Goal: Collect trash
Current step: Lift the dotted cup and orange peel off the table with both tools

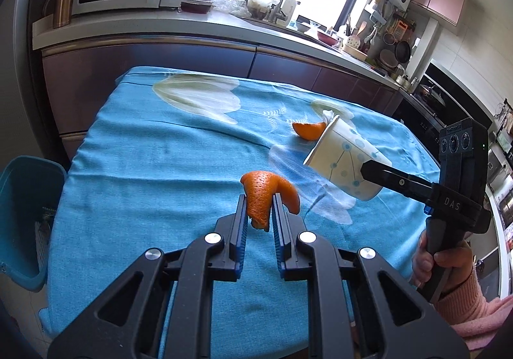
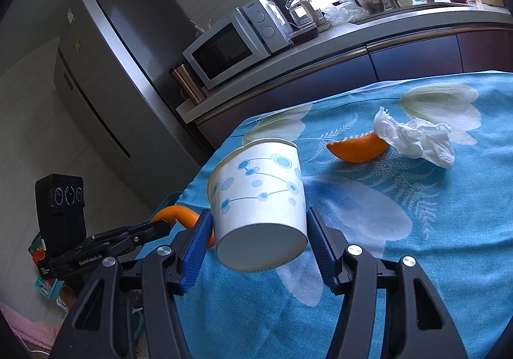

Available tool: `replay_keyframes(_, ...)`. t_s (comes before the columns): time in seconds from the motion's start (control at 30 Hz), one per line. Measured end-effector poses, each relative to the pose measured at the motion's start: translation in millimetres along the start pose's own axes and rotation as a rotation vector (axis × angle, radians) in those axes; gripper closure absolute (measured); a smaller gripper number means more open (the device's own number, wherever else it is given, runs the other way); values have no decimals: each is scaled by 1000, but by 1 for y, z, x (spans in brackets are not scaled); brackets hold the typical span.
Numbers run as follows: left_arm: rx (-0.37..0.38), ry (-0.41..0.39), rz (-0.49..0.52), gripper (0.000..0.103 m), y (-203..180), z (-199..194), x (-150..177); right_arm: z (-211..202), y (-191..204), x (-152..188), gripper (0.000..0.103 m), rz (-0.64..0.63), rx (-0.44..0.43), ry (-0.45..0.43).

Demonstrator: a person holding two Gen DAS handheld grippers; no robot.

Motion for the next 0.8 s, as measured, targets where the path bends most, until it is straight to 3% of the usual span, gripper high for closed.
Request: replay_keyframes(0.8, -105, -69, -116, 88, 69, -48, 2, 53, 59, 0, 45, -95, -108, 80)
Point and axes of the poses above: each gripper's, at about its wrist camera, not at the fingertips, and z roughly the way its jaws point, y to its left, x to its underside, the point moved 6 cm from there along z, roughly the way its jaws point, and after that the axes turned 2 degrees about -x, right-handed, at the moved point
